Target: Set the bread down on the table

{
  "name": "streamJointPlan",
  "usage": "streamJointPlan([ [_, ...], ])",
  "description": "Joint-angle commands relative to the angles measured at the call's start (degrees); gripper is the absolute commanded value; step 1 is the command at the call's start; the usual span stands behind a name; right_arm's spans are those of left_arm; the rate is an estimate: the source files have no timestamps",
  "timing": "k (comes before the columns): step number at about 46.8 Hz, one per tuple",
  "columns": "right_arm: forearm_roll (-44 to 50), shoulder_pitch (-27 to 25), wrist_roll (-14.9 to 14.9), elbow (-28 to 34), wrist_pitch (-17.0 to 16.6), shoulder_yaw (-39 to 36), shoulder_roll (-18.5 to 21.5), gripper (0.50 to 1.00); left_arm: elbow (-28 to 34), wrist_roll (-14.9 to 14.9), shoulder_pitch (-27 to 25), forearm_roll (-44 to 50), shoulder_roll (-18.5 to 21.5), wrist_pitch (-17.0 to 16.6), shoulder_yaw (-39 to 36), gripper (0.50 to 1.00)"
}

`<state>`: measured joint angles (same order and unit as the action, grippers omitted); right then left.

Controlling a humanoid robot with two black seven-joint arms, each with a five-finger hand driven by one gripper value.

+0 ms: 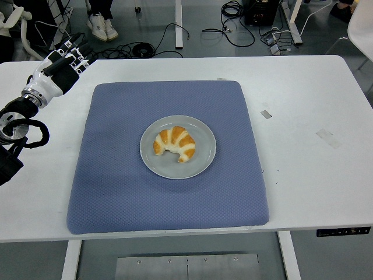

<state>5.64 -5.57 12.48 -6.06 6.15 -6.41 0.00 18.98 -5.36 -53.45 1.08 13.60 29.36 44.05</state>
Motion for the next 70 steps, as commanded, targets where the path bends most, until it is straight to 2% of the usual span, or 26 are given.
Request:
streamJointPlan([
  [1,-0.01,-0.06,0.0,0.0,0.0,0.0,0.0,1.0,0.0,-0.09,-0.16,-0.02,-0.32,-0.01,0.07,0.983],
  [44,-0.02,-0.06,0.0,0.0,0.0,0.0,0.0,1.0,0.0,-0.09,0.54,-0.02,-1.91,-0.18,-0.02,0.983],
  [55,-0.02,0.03,0.0,0.0,0.0,0.0,0.0,1.0,0.0,-0.09,0.54,-0.11,-2.26,-0.53,-2.57,0.983],
  [64,-0.02,0.03,0.0,0.0,0.0,0.0,0.0,1.0,0.0,-0.18,0.89,0.06,-2.35,0.69,-2.13,0.983],
  [70,-0.02,0.03,0.0,0.0,0.0,0.0,0.0,1.0,-0.09,-0.27,0.63,0.68,-2.44,3.42,-1.51,0.983],
])
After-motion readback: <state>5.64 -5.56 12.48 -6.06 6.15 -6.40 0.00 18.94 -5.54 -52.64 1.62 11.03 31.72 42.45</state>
